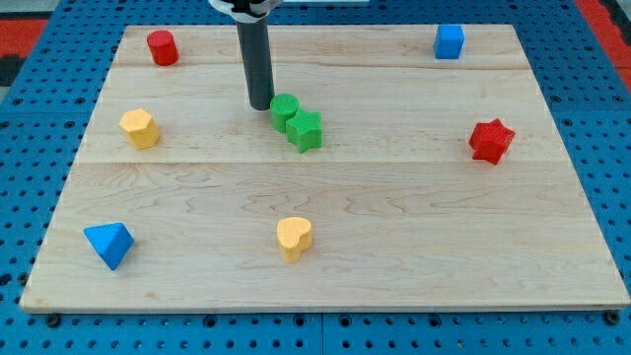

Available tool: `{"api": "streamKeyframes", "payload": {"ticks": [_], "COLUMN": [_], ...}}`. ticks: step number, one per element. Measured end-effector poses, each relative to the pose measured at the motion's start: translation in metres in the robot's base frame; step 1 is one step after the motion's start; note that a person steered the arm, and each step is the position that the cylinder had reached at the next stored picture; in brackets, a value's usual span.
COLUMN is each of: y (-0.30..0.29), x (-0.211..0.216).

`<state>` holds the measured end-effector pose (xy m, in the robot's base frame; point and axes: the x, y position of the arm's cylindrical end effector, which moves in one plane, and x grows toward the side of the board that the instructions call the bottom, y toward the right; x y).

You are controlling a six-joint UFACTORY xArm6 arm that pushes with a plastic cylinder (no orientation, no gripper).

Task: Push green circle into the green star

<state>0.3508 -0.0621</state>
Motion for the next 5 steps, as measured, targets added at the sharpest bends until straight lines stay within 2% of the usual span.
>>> {"api": "streamKeyframes", "payload": {"ticks": [1,2,4,5], "y": [0.012,0.054,0.012,-0.011], "x": [-0.041,-0.055,-0.158,-0.158]}}
